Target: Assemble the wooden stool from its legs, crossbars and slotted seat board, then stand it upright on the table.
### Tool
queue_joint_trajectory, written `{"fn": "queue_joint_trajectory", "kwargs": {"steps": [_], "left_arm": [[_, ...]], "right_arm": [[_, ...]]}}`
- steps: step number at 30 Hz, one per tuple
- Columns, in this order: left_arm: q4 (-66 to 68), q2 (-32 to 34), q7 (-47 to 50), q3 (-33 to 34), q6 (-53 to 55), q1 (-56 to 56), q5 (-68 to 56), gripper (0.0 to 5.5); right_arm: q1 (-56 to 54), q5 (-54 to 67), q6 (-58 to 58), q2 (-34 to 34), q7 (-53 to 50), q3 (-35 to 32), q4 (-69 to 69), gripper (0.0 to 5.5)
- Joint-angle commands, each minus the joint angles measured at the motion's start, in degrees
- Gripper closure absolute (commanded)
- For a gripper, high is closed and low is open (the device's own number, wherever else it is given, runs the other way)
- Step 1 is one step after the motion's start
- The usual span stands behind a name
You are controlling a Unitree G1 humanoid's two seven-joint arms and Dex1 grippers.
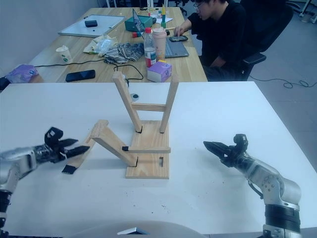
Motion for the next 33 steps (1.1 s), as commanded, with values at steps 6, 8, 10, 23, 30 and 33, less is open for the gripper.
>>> {"fn": "queue_joint_trajectory", "kwargs": {"steps": [6, 8, 10, 23, 30, 33], "left_arm": [[1.1, -2.4, 2.1, -3.9, -7.2, 5.0, 8.8, 2.27], [0.0, -2.4, 2.3, -4.7, -8.1, 5.7, 10.2, 2.54], [-0.1, -2.5, 2.5, -4.8, -8.2, 5.9, 10.9, 2.84], [-1.7, -6.3, 8.6, 18.7, -5.9, -32.8, -14.5, 3.49], [-23.7, -16.2, 16.6, 14.4, 14.1, -40.7, -59.4, 3.49], [-28.1, -18.7, 18.4, 10.3, 16.4, -35.2, -65.3, 3.49]], "right_arm": [[-2.9, -0.7, 0.3, -1.1, -0.1, 0.2, 1.1, 2.05], [-2.9, -0.7, 0.3, -1.2, -0.2, -0.1, 1.1, 2.05], [-3.5, -0.9, 0.2, -1.4, -0.1, -0.1, 1.5, 2.05], [-28.6, 18.7, -4.4, 1.8, -14.0, -15.5, -4.8, 2.05], [-36.4, 37.3, 1.3, 9.7, -22.0, -0.1, -21.1, 2.05], [-38.2, 45.0, 1.3, 12.4, -24.6, 3.5, -22.1, 2.05]]}}
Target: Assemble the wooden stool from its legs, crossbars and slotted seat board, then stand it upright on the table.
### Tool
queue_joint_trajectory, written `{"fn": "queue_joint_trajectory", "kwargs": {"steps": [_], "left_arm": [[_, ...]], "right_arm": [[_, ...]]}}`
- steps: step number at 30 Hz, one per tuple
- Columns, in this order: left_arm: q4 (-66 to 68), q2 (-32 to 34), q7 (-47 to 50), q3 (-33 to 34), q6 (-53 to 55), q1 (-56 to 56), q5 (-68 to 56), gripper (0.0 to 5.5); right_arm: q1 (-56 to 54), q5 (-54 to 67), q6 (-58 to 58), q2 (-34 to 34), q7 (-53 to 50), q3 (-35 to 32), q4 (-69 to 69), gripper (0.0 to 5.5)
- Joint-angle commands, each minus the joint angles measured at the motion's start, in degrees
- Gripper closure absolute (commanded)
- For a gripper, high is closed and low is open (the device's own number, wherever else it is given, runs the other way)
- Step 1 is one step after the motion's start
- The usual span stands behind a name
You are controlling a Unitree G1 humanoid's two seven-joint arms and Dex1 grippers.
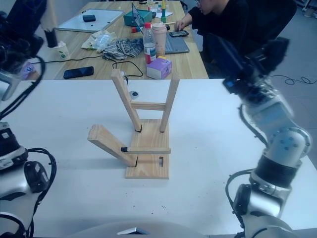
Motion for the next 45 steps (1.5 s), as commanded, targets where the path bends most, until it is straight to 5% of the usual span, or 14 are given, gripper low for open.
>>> {"fn": "queue_joint_trajectory", "kwargs": {"steps": [1, 9, 21, 30, 37, 45], "left_arm": [[-8.3, -3.5, 3.2, -5.9, 5.0, 7.6, -10.2, 3.49], [-12.5, -2.2, 1.2, -9.5, 5.6, 15.2, -7.3, 3.49], [-15.6, -0.7, -2.3, -13.2, 5.1, 17.0, -3.4, 3.51], [-16.0, 6.5, -11.5, -16.6, 6.1, 17.7, 7.8, 3.51], [-15.8, 7.0, -14.5, -17.4, 5.2, 18.0, 10.3, 3.51], [-13.8, 8.1, -12.3, -17.1, 6.7, 17.3, 10.8, 3.51]], "right_arm": [[-5.0, 13.4, 1.5, 3.5, -5.1, 6.1, -4.5, 2.05], [-7.6, 26.0, 0.1, 0.0, -12.3, 9.9, -5.9, 2.05], [-7.2, 17.9, 1.7, -4.1, -13.7, 15.4, -3.6, 2.05], [-11.4, 23.9, 5.7, -7.2, -14.0, 16.6, 0.8, 2.05], [-11.7, 27.0, 7.8, -9.0, -14.1, 17.1, 2.7, 3.14], [-10.9, 23.9, 7.8, -10.4, -12.6, 16.8, 3.5, 3.22]]}}
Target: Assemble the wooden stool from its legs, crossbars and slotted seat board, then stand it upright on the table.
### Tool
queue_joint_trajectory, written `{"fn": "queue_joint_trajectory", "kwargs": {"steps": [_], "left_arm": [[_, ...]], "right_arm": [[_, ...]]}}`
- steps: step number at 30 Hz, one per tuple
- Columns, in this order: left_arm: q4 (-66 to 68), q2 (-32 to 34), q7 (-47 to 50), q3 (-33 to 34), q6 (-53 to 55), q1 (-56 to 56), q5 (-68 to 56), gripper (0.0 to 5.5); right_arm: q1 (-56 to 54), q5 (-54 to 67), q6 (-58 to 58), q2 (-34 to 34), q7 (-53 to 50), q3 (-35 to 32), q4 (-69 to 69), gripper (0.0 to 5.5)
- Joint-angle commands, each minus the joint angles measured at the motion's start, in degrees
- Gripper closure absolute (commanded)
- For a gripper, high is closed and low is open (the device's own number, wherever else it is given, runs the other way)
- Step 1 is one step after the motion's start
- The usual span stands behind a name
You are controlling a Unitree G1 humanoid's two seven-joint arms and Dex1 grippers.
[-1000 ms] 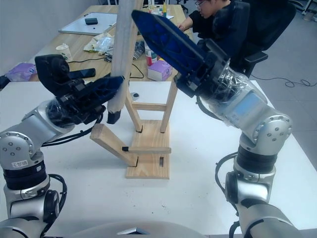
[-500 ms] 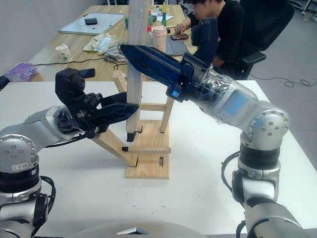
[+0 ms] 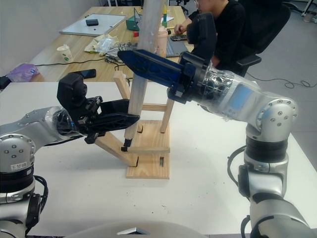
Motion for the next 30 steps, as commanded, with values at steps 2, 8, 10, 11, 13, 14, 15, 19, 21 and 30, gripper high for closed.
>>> {"fn": "queue_joint_trajectory", "kwargs": {"steps": [2, 8, 10, 11, 13, 14, 15, 19, 21, 30], "left_arm": [[3.2, 2.4, 1.7, 0.6, 3.1, -0.2, 0.8, 3.01], [8.3, 6.6, -2.7, 4.8, 2.6, -1.5, 2.5, 2.05], [9.4, 6.7, -2.9, 6.0, 2.6, -2.2, 2.2, 1.74], [9.8, 6.5, -2.7, 6.6, 2.7, -2.7, 1.7, 1.57], [10.5, 6.4, -2.7, 7.4, 2.6, -3.4, 1.8, 1.28], [11.9, 6.6, -3.0, 7.9, 2.0, -3.3, 2.9, 1.08], [13.1, 6.7, -3.1, 8.4, 1.7, -3.3, 3.8, 1.05], [15.3, 6.8, -4.4, 10.8, 3.0, -2.1, 2.5, 1.05], [15.8, 7.4, -5.5, 11.6, 4.0, -0.7, 2.2, 1.05], [22.8, 7.6, -9.6, 9.3, 4.5, -3.9, 6.9, 1.05]], "right_arm": [[0.3, -7.0, -0.6, -1.8, 1.2, -0.7, 1.9, 3.32], [2.4, -15.6, -1.5, -3.4, 5.1, -4.4, 2.6, 3.45], [5.0, -16.9, -1.5, -4.7, 6.1, -6.2, 1.4, 3.45], [6.9, -17.7, -1.4, -5.5, 7.0, -7.2, 0.3, 3.45], [10.4, -20.7, -1.5, -7.3, 9.9, -8.5, -2.3, 3.45], [14.4, -25.1, -3.1, -9.1, 13.7, -8.5, -5.4, 3.45], [17.7, -29.3, -4.5, -10.5, 16.8, -8.3, -8.1, 3.45], [30.4, -40.1, -11.6, -10.1, 25.6, -7.7, -12.3, 3.45], [35.1, -42.5, -14.9, -7.2, 27.4, -7.6, -11.2, 3.45], [42.3, -52.9, -24.9, 4.3, 30.3, -2.6, -3.0, 3.45]]}}
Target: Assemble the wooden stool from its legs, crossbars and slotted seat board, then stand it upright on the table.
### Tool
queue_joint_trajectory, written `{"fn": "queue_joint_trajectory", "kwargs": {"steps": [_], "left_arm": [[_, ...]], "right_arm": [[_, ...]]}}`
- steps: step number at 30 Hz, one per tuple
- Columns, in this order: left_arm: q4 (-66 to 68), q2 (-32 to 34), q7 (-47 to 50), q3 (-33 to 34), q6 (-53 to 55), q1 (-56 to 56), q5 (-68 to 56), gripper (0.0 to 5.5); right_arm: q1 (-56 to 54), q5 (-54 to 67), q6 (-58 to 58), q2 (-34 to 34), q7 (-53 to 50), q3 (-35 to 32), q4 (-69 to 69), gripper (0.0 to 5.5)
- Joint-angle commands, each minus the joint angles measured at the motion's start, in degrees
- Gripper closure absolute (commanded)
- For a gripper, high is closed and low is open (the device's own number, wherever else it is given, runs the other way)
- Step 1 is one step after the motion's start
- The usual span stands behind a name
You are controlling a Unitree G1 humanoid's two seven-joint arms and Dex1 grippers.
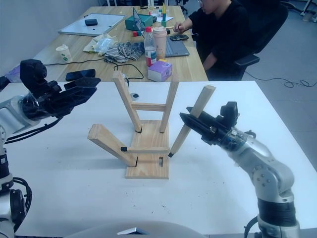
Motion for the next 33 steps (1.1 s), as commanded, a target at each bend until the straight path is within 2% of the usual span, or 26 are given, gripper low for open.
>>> {"fn": "queue_joint_trajectory", "kwargs": {"steps": [1, 6, 15, 24, 28, 33], "left_arm": [[2.4, 0.6, -2.3, -1.8, 0.7, -2.7, 2.5, 1.05], [4.4, 0.8, -5.0, -3.6, 1.4, -5.3, 4.7, 1.05], [4.0, 0.0, -5.4, -2.6, 2.0, -5.0, 5.3, 1.05], [4.0, -1.0, -5.1, -2.6, 1.7, -4.2, 6.0, 1.05], [4.3, -1.3, -5.6, -2.8, 1.8, -4.6, 6.5, 1.05], [3.9, -1.2, -6.1, -2.8, 2.1, -4.0, 6.8, 1.05]], "right_arm": [[1.5, -4.3, -3.7, 4.6, 1.3, 2.4, 3.7, 3.45], [2.0, -3.5, -4.5, 8.5, 1.0, 2.3, 4.5, 3.45], [-0.7, 0.3, -1.6, 8.0, 0.2, -0.3, 2.7, 3.45], [-0.6, -7.2, -3.3, 9.1, 4.1, 6.0, 9.5, 3.45], [0.5, -12.7, -5.5, 4.4, 8.7, 8.6, 12.5, 3.45], [1.3, -18.5, -6.8, -7.8, 21.7, 12.8, 17.5, 3.45]]}}
